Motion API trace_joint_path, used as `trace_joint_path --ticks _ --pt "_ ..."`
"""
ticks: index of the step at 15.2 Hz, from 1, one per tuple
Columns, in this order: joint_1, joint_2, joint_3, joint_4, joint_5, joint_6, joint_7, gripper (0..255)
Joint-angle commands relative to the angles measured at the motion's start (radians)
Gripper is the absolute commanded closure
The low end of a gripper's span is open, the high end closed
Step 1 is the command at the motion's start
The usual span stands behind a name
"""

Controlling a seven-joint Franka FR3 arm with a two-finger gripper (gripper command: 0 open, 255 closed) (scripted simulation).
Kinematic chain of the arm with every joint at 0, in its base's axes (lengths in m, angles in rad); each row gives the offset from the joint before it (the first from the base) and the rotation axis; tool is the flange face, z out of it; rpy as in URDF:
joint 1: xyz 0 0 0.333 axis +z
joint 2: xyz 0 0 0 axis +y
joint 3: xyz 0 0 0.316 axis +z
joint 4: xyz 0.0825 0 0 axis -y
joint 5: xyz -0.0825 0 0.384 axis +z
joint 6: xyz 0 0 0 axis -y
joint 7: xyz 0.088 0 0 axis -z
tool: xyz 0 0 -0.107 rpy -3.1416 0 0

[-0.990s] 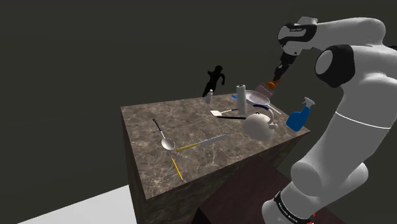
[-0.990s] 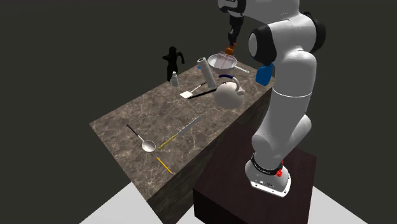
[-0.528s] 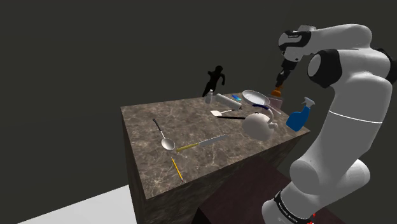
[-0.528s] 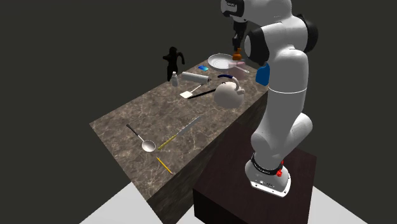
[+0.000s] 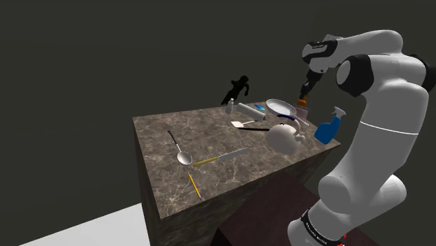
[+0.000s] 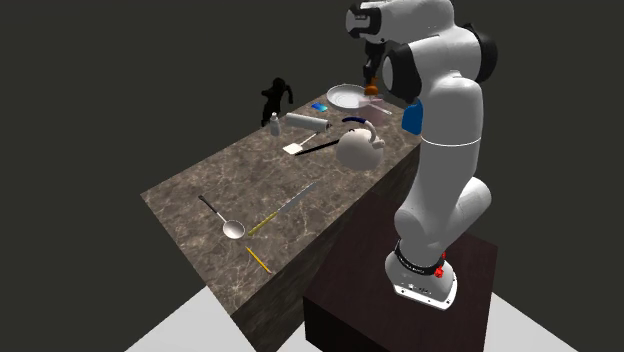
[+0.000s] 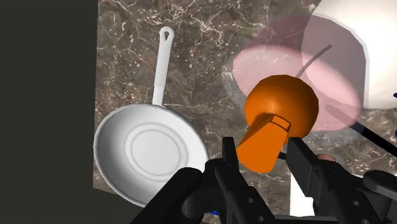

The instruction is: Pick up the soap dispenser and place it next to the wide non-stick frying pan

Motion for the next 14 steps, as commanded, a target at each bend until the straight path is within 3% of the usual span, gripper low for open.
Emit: trace_joint_path --ticks 1,6,14 --pt "0.004 0.003 0.005 -0.053 0.001 -0.031 -0.002 255" --pt "0.0 0.018 0.014 -0.103 0.008 0.033 -0.005 255" --pt "-0.01 0.016 0.025 -0.103 0.004 0.033 -0.002 255"
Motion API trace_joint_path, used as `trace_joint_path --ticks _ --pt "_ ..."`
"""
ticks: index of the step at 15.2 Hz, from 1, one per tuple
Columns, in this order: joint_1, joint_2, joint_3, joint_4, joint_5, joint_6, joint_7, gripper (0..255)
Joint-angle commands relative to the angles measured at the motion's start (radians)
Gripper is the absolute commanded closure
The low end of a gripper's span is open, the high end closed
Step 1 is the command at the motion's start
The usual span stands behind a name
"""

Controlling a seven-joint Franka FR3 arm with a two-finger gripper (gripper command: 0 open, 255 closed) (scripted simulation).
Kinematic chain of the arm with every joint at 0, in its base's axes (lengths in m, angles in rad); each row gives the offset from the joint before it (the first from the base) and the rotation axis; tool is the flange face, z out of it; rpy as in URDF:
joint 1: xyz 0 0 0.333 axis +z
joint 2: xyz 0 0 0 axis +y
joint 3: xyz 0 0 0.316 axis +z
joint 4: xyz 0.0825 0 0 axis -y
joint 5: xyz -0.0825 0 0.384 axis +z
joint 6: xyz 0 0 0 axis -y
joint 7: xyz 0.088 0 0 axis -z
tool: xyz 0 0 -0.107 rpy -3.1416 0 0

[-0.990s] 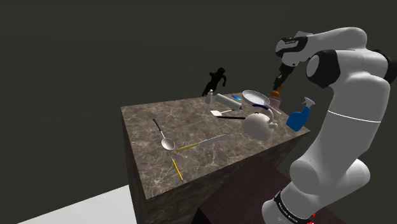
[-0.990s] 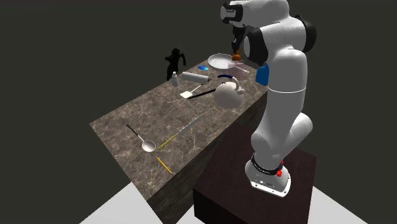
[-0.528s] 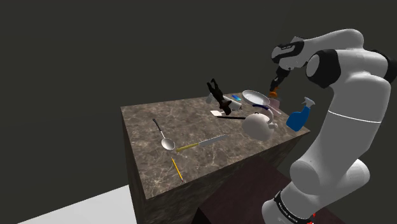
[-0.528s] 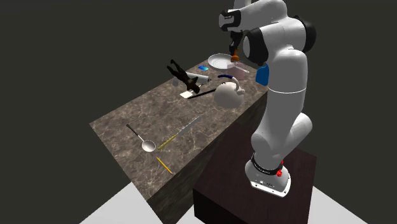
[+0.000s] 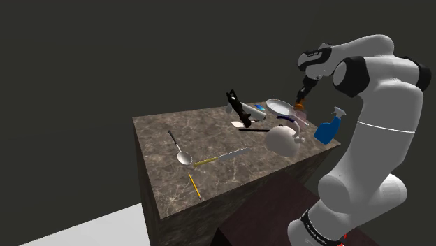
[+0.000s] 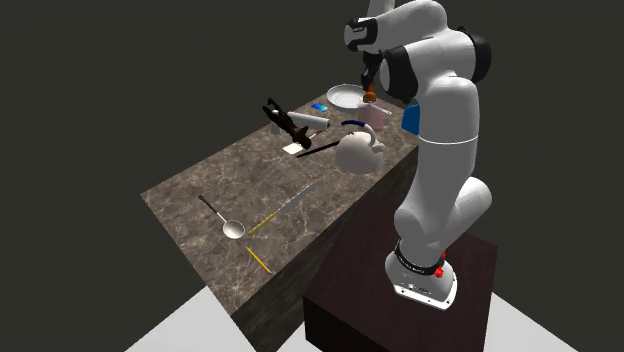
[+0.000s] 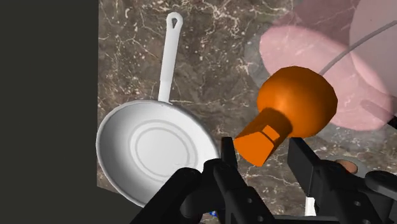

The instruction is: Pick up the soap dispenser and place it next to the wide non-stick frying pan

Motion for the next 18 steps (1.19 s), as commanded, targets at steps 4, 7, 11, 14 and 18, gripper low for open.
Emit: trace_joint_path --ticks 4,7,11,14,18 --pt "-0.008 0.012 0.003 0.012 0.005 -0.14 -0.008 0" --pt "0.01 -0.03 -0.001 -0.023 -0.015 -0.144 0.008 0" --pt "0.01 -0.047 -0.005 0.049 -0.024 -0.231 0.015 0" --pt "0.01 -0.047 -0.005 0.049 -0.024 -0.231 0.015 0" --pt "0.01 -0.047 -0.005 0.049 -0.024 -0.231 0.015 0"
